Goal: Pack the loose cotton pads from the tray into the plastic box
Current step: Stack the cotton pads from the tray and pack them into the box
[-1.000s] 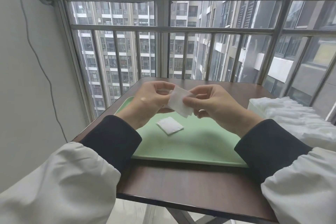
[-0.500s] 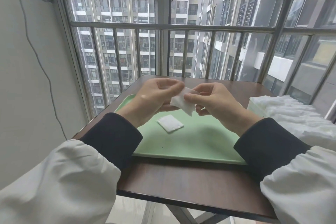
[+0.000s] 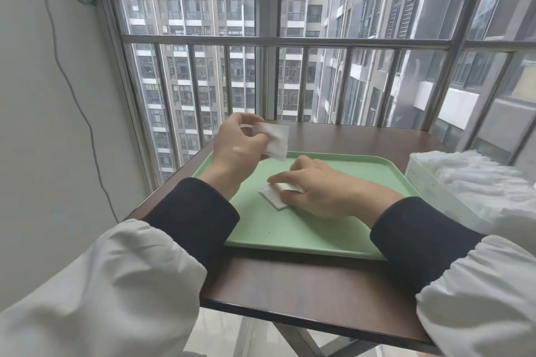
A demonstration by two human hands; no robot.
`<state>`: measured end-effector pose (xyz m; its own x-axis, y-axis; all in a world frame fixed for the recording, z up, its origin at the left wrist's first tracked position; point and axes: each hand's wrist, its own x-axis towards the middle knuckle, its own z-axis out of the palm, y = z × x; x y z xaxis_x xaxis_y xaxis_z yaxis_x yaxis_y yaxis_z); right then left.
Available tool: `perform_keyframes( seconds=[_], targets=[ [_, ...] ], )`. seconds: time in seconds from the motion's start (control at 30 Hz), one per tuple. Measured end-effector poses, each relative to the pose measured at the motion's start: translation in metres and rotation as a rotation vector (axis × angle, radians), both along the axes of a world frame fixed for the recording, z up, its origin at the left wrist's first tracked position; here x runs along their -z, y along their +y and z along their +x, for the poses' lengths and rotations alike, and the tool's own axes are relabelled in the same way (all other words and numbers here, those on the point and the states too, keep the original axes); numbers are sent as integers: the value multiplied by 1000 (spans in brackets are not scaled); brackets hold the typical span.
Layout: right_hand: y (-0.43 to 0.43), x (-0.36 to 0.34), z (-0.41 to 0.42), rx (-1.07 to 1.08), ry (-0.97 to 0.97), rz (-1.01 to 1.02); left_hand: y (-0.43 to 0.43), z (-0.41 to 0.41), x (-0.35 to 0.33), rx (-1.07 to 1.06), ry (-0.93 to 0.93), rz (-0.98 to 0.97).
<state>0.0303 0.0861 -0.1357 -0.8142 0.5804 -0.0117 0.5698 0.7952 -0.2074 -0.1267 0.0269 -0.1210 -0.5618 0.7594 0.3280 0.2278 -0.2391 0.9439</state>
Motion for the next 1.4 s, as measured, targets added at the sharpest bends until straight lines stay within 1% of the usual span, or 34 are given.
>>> perform_keyframes(
  seconds=[0.07, 0.23, 0.33, 0.4, 0.5, 0.6, 0.7, 0.77, 0.87, 1.0, 1.2, 1.4],
  targets=[
    [-3, -1, -2, 9, -24, 18, 1, 0, 0, 9, -2, -8],
    [-7, -9, 3, -7, 72, -83, 2, 1, 1, 14, -24, -12],
    [-8, -13, 7, 11, 217, -106, 2, 1, 1, 14, -49, -17],
    [-9, -15, 9, 29, 391, -216, 2, 0, 1, 24, -69, -15],
    [-11, -19, 13, 19, 646, -485, 2, 0, 2, 33, -64, -33],
    [-14, -22, 16, -20, 793, -682, 2, 1, 3, 82, -55, -55],
    [-12, -23, 15, 22, 893, -794, 0, 4, 4, 179, -21, -92],
    [-9, -22, 15, 58, 902, -791, 0, 6, 4, 236, -34, -89],
    [-5, -22, 16, 105, 919, -743, 1, 5, 3, 256, -49, -79],
    [-2, -22, 17, 159, 952, -759, 2, 5, 3, 291, -55, -59],
    [0, -20, 18, 258, 956, -755, 2, 7, 4, 339, -7, -46],
    [2, -18, 19, 294, 961, -698, 0, 12, 3, 379, 33, -47]
  ],
)
